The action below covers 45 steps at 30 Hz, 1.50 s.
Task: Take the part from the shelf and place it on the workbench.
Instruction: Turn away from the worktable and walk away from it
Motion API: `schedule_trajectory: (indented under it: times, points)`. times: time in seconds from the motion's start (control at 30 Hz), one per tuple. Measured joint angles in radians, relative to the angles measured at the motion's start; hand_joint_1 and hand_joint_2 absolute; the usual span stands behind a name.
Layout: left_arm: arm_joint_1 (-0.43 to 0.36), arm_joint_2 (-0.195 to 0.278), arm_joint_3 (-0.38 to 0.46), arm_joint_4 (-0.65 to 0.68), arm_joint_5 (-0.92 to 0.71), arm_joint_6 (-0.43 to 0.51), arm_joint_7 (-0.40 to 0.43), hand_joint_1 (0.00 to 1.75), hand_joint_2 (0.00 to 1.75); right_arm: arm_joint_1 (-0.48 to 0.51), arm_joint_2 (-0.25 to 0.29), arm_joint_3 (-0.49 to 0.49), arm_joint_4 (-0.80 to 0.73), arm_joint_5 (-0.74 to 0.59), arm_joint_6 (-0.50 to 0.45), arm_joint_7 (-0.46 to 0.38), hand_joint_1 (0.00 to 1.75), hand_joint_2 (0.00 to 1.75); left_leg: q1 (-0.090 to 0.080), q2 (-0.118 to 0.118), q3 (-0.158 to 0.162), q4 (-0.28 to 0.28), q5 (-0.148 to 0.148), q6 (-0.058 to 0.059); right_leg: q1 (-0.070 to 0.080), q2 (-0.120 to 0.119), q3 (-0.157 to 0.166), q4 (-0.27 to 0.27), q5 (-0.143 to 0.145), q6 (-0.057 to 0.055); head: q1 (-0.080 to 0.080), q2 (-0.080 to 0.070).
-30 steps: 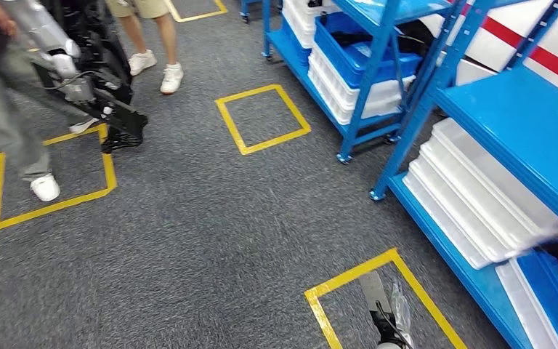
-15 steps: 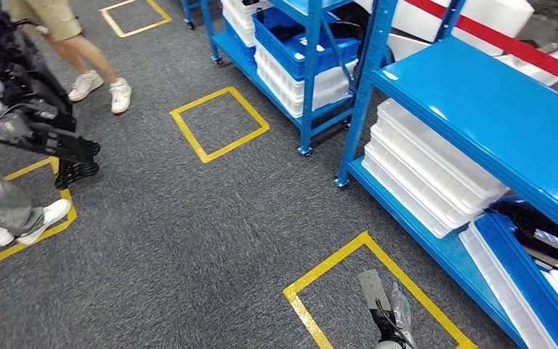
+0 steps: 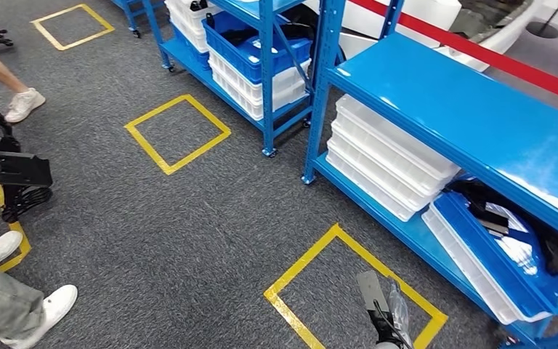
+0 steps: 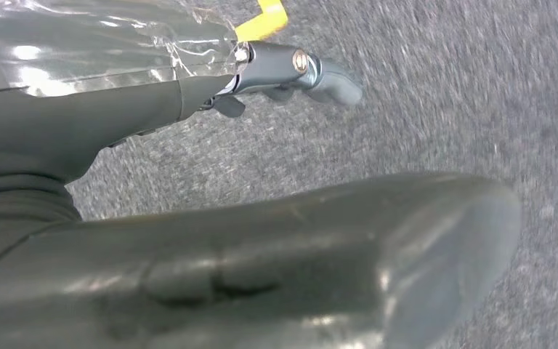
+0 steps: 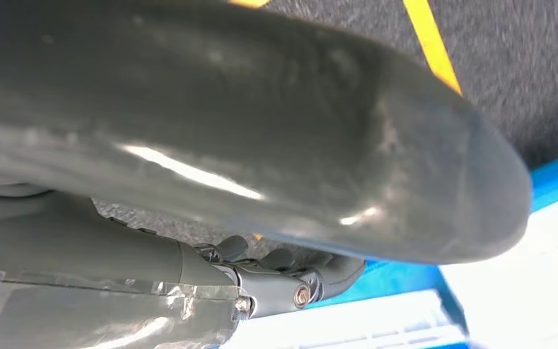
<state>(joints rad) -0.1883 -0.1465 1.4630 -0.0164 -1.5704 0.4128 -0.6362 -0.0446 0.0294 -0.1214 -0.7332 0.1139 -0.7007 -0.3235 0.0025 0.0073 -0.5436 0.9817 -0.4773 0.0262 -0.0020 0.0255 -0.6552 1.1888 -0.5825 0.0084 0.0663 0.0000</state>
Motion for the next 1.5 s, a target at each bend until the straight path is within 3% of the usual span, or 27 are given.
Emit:
schedule_trajectory:
  times: [0.07, 0.1, 0.13, 0.2, 0.27, 0.33, 0.4, 0.47, 0.53, 0.57, 0.6, 0.63, 0.7, 0.77, 0.87, 0.93, 1.03, 1.07, 1.1, 1.13, 1.2, 1.27, 1.4, 1.47, 1.5]
  points:
    - [0.002, 0.0, 0.0, 0.0, 0.0, 0.0, 0.0, 0.0, 0.0, -0.001, 0.0, 0.0, 0.0, 0.0, 0.0, 0.0, 0.0, 0.0, 0.001, 0.026, 0.001, 0.001, -0.004, -0.002, -0.009, -0.017, -0.051, 0.099, -0.031, 0.012, 0.004, 0.0]
    - [0.003, 0.0, 0.0, 0.0, 0.0, 0.0, 0.0, 0.0, 0.0, 0.001, 0.0, 0.0, 0.0, 0.001, 0.0, -0.001, 0.0, 0.0, 0.002, 0.037, 0.002, 0.003, -0.007, -0.004, -0.014, -0.02, -0.052, 0.099, -0.018, 0.017, 0.004, 0.0]
    - [0.002, 0.0, 0.0, 0.0, 0.0, 0.0, 0.001, 0.0, 0.0, 0.002, 0.0, 0.0, 0.0, 0.001, 0.0, -0.003, 0.0, 0.0, 0.005, 0.046, 0.004, 0.005, -0.01, -0.008, -0.017, -0.025, -0.032, 0.058, 0.012, 0.022, 0.005, 0.0]
    - [0.0, 0.0, 0.0, 0.0, 0.0, 0.0, 0.002, 0.0, 0.0, 0.002, 0.0, 0.0, 0.0, 0.003, 0.0, -0.006, 0.0, 0.0, 0.008, 0.061, 0.007, 0.014, -0.02, -0.02, -0.019, -0.045, 0.035, -0.076, 0.075, 0.028, 0.007, 0.0]
    - [-0.003, 0.0, 0.0, 0.0, 0.0, 0.0, 0.004, 0.0, 0.0, 0.002, 0.0, 0.0, 0.0, 0.004, 0.0, -0.008, 0.0, 0.0, 0.005, 0.069, 0.008, 0.023, -0.028, -0.033, -0.016, -0.056, 0.07, -0.151, 0.094, 0.019, 0.006, 0.0]
    - [-0.005, 0.0, 0.0, 0.0, 0.0, 0.0, 0.004, 0.0, 0.0, 0.003, 0.0, 0.0, 0.0, 0.004, 0.0, -0.009, 0.0, 0.0, 0.004, 0.074, 0.01, 0.026, -0.031, -0.042, -0.012, -0.048, 0.07, -0.155, 0.089, 0.002, 0.002, 0.0]
    - [-0.007, 0.0, 0.0, 0.0, 0.0, 0.0, 0.005, 0.0, 0.0, 0.004, 0.0, 0.0, 0.0, 0.004, 0.0, -0.009, 0.0, 0.0, 0.008, 0.062, 0.01, 0.041, -0.045, -0.054, -0.012, -0.039, 0.072, -0.156, 0.089, -0.011, -0.004, 0.0]
    - [-0.008, 0.0, 0.0, 0.0, 0.0, 0.0, 0.005, 0.0, 0.0, 0.001, 0.0, -0.001, 0.0, 0.004, 0.0, -0.009, 0.0, 0.0, 0.011, 0.031, -0.021, 0.119, -0.095, -0.062, -0.014, -0.031, 0.074, -0.158, 0.09, -0.023, -0.01, 0.0]
    - [-0.007, 0.0, 0.0, 0.0, 0.0, 0.0, 0.006, 0.0, 0.0, -0.001, 0.0, -0.001, 0.0, 0.003, 0.0, -0.009, 0.0, 0.0, 0.01, 0.01, -0.086, 0.258, -0.156, -0.062, -0.01, -0.021, 0.074, -0.158, 0.09, -0.03, -0.016, 0.0]
    - [-0.006, 0.0, 0.0, 0.0, 0.0, 0.0, 0.006, 0.0, 0.0, 0.0, 0.0, -0.001, 0.0, 0.002, 0.0, -0.01, 0.0, 0.0, 0.008, 0.007, -0.113, 0.31, -0.17, -0.061, -0.008, -0.015, 0.074, -0.157, 0.089, -0.031, -0.017, 0.0]
    - [-0.005, 0.0, 0.0, 0.0, 0.001, 0.0, 0.007, 0.0, 0.0, 0.0, 0.0, -0.001, 0.0, 0.002, 0.0, -0.01, 0.0, 0.0, 0.007, 0.005, -0.124, 0.326, -0.163, -0.057, -0.005, -0.007, 0.075, -0.157, 0.089, -0.032, -0.018, 0.0]
    - [-0.004, 0.0, 0.0, 0.0, 0.0, 0.0, 0.007, 0.0, 0.0, 0.0, 0.0, -0.001, 0.0, 0.002, 0.0, -0.01, 0.0, 0.0, 0.005, 0.003, -0.115, 0.299, -0.136, -0.051, -0.003, 0.001, 0.078, -0.157, 0.089, -0.033, -0.018, 0.0]
    - [-0.004, 0.0, 0.0, 0.0, 0.0, 0.0, 0.008, 0.0, 0.0, 0.0, 0.0, -0.001, 0.0, 0.002, 0.0, -0.011, 0.0, 0.0, 0.0, -0.013, -0.062, 0.168, -0.061, -0.033, -0.001, 0.016, 0.082, -0.157, 0.088, -0.032, -0.019, 0.0]
    - [-0.004, 0.001, 0.0, 0.0, 0.0, 0.001, 0.008, 0.0, 0.0, -0.001, 0.001, -0.001, 0.0, 0.001, 0.0, -0.011, 0.0, 0.0, -0.005, -0.031, -0.021, 0.063, -0.022, -0.023, 0.001, 0.027, 0.081, -0.155, 0.087, -0.029, -0.018, 0.0]
    - [-0.006, 0.0, 0.0, 0.0, 0.001, 0.003, 0.008, 0.0, 0.0, 0.0, 0.001, -0.001, 0.0, 0.001, 0.0, -0.012, 0.0, 0.0, -0.007, -0.027, -0.013, 0.033, -0.016, -0.019, -0.003, 0.037, 0.077, -0.157, 0.088, -0.015, -0.02, 0.0]
    - [-0.007, -0.001, 0.0, 0.0, 0.001, 0.003, 0.008, 0.0, 0.0, 0.002, 0.002, -0.001, 0.0, 0.0, 0.0, -0.013, 0.0, 0.0, -0.001, -0.017, -0.007, 0.017, -0.007, -0.012, -0.002, 0.022, 0.068, -0.131, 0.067, -0.005, -0.017, 0.0]
    - [-0.005, -0.002, 0.0, 0.0, 0.0, 0.003, 0.008, 0.0, 0.0, 0.002, 0.002, -0.001, 0.0, -0.001, 0.0, -0.013, 0.0, 0.0, 0.003, 0.002, -0.004, 0.008, -0.003, -0.005, -0.005, -0.01, -0.007, 0.034, -0.025, 0.009, -0.004, 0.0]
    - [-0.004, -0.002, 0.0, 0.0, 0.0, 0.003, 0.008, 0.0, 0.0, 0.003, 0.002, -0.001, 0.0, -0.001, 0.0, -0.013, 0.0, 0.0, 0.003, 0.008, -0.004, 0.009, -0.003, -0.005, -0.008, -0.013, -0.032, 0.088, -0.043, 0.013, -0.002, 0.0]
    - [-0.004, -0.002, 0.0, 0.0, 0.0, 0.003, 0.008, 0.0, 0.0, 0.005, 0.002, -0.001, 0.0, -0.002, 0.0, -0.013, 0.0, 0.0, 0.004, 0.014, -0.004, 0.01, -0.004, -0.006, -0.012, -0.016, -0.042, 0.11, -0.042, 0.018, -0.001, 0.0]
    - [-0.003, -0.002, 0.0, 0.0, 0.0, 0.003, 0.008, 0.0, 0.0, 0.007, 0.002, -0.001, 0.0, -0.002, 0.0, -0.013, 0.0, 0.0, 0.006, 0.018, -0.003, 0.011, -0.006, -0.008, -0.015, -0.018, -0.034, 0.093, -0.022, 0.021, -0.001, 0.0]
    - [-0.004, -0.003, 0.0, 0.0, 0.0, 0.003, 0.008, 0.0, 0.0, 0.008, 0.001, -0.001, 0.0, -0.002, 0.0, -0.013, 0.0, 0.0, 0.01, 0.026, -0.002, 0.018, -0.012, -0.018, -0.021, -0.032, 0.028, -0.033, 0.046, 0.028, 0.001, 0.0]
    - [-0.004, -0.003, 0.0, 0.0, 0.0, 0.003, 0.008, 0.0, 0.0, 0.007, 0.001, -0.001, 0.0, -0.002, 0.0, -0.013, 0.0, 0.0, 0.009, 0.032, -0.004, 0.03, -0.021, -0.031, -0.021, -0.044, 0.075, -0.135, 0.079, 0.024, 0.005, 0.0]
    - [-0.006, -0.003, 0.0, 0.0, 0.0, 0.003, 0.008, 0.0, 0.0, 0.01, 0.002, -0.001, 0.0, -0.002, 0.0, -0.013, 0.0, 0.0, 0.008, 0.035, -0.001, 0.039, -0.03, -0.053, -0.016, -0.033, 0.08, -0.153, 0.078, -0.006, -0.003, 0.0]
    - [-0.008, -0.003, 0.0, 0.0, 0.0, 0.003, 0.008, 0.0, 0.0, 0.009, 0.001, -0.001, 0.0, -0.002, 0.0, -0.013, 0.0, 0.0, 0.011, 0.023, -0.021, 0.095, -0.07, -0.063, -0.018, -0.028, 0.081, -0.157, 0.081, -0.018, -0.009, 0.0]
    - [-0.008, -0.003, 0.0, 0.0, 0.0, 0.003, 0.008, 0.0, 0.0, 0.009, 0.001, -0.002, 0.0, -0.002, 0.0, -0.013, 0.0, 0.0, 0.012, 0.014, -0.045, 0.152, -0.102, -0.066, -0.017, -0.026, 0.082, -0.157, 0.082, -0.021, -0.013, 0.0]
